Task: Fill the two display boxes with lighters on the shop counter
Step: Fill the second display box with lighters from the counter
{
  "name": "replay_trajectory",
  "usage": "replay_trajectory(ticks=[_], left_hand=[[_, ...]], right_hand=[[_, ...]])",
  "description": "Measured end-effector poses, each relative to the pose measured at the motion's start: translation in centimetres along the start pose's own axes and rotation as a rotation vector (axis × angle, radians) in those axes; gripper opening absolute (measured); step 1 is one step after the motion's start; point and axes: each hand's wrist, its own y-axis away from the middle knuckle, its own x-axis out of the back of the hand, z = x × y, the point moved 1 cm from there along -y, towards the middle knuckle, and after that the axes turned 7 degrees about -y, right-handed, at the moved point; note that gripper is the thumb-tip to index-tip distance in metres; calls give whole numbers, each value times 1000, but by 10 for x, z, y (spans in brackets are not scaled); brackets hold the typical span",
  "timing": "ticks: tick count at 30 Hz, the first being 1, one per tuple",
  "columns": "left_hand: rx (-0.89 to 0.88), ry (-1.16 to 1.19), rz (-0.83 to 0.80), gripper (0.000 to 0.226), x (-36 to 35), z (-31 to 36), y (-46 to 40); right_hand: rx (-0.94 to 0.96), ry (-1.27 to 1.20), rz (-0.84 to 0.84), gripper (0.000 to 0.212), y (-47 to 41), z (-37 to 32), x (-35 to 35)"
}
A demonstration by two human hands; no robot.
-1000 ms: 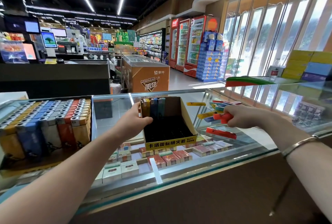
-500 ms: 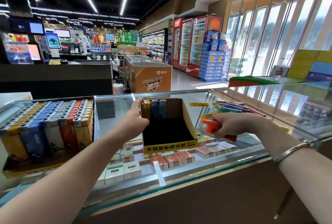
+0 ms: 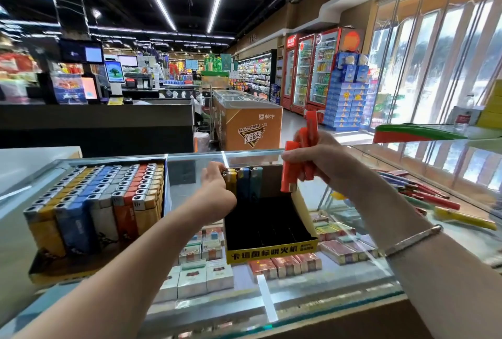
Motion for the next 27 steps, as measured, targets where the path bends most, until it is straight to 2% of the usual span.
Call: replay_trajectory(ticks=[3,6,8,10,13,17,20,22,25,27], left_hand=[[-88,-79,31,75,2,0,3],[-399,-245,203,81,7,2,9],[-574,-347,347,74,10,7,14],[-698,-344,469,56,12,13,18],[-793,-349,545,35,11,19,23],[-746,-219,470,28,7,21,29],[-653,17,485,21,3,24,30],[-567,188,498,21,4,28,29],[-476,279,476,22,8,31,28],[-458,218,459,22,9,33,28]], right_hand=[[54,-140,15,21,-20,1,-24],[69,-286,47,18,-33,7,-34],[77,-328,36,22,-35,14,-34],[90,-360,-9,28,-35,18,-31],[90,-380,-69,30,-32,20,-29],[83,-390,-39,25,-29,23,-31],[103,-448,30,12,-28,23,-29],[126,-419,141,13,-30,23,-23],[164,-69,396,15,-33,28,-11],[149,118,471,15,-35,31,-4]])
